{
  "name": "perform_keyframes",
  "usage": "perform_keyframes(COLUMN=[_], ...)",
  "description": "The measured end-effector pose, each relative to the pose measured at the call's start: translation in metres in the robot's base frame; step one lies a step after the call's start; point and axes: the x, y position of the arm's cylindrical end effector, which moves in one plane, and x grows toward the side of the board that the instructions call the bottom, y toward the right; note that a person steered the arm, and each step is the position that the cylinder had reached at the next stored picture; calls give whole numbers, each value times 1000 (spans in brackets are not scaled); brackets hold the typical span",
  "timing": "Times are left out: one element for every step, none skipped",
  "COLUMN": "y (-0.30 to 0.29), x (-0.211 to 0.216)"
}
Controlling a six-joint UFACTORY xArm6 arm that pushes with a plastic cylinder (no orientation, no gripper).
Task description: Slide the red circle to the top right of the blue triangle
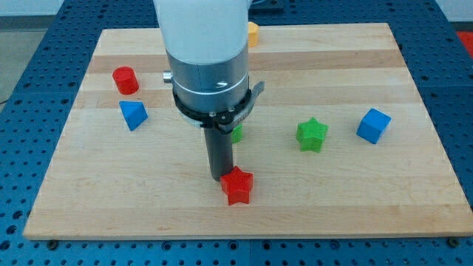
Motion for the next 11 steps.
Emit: perform_keyframes(y=[-25, -85, -101, -95, -124, -186, -266, -267, -250, -203, -142], x=[-19, -49, -98, -159, -218, -263, -273, -260, -227, -196, -166])
